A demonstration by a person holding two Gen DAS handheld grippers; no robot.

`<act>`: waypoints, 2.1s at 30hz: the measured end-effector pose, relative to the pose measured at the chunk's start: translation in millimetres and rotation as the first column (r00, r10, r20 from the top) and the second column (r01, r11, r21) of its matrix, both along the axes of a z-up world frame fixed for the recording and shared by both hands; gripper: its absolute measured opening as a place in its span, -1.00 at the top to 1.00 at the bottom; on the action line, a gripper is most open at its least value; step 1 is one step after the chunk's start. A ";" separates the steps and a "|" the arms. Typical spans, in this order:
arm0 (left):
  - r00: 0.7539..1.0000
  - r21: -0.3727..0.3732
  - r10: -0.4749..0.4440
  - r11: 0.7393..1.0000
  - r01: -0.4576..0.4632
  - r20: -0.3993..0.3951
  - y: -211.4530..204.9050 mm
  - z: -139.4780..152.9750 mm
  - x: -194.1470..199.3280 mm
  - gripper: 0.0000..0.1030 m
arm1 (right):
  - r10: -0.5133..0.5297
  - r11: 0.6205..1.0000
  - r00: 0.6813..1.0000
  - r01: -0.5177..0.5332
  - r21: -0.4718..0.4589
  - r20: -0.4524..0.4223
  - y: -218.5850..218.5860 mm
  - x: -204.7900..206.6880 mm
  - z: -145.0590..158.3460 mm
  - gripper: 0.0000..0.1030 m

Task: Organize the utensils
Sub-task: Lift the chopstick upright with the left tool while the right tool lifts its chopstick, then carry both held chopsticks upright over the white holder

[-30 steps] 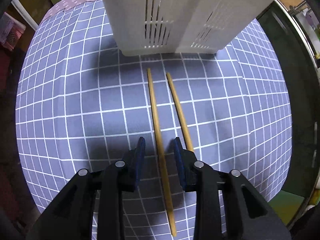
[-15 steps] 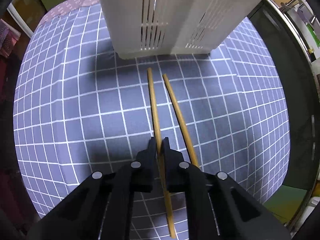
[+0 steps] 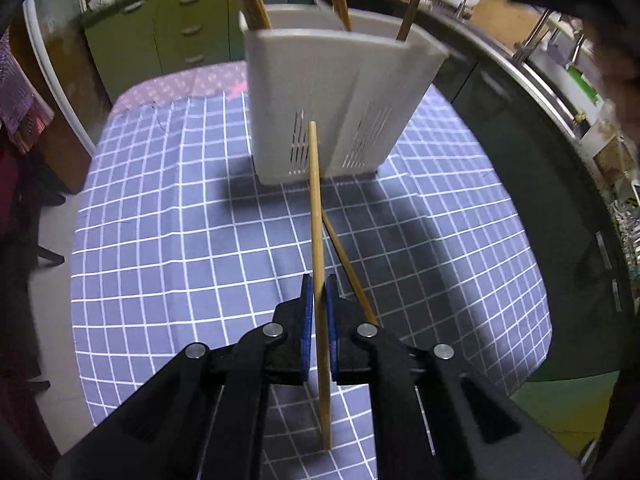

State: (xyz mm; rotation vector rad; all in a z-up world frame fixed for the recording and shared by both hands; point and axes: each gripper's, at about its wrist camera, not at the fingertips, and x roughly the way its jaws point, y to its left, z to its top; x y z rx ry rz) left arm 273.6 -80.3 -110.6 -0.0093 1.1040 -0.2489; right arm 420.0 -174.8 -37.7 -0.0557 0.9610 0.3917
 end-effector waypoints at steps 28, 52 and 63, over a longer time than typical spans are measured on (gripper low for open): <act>0.949 -0.044 -0.006 0.999 0.021 0.314 20.8 79.1 -65.0 0.88 | 0.170 0.975 0.895 -0.213 -0.060 -0.413 40.7 -83.1 -161.5 0.47; 0.949 -0.057 -0.015 0.998 0.035 0.316 28.3 105.8 -56.3 0.88 | 0.147 0.972 0.895 -0.210 -0.107 -0.421 52.9 -81.9 -181.1 0.86; 0.958 0.101 -0.011 0.995 -0.019 0.288 10.0 47.8 -1.8 0.47 | 0.148 0.989 0.943 -0.134 0.068 -0.297 -23.5 -135.9 -123.4 0.86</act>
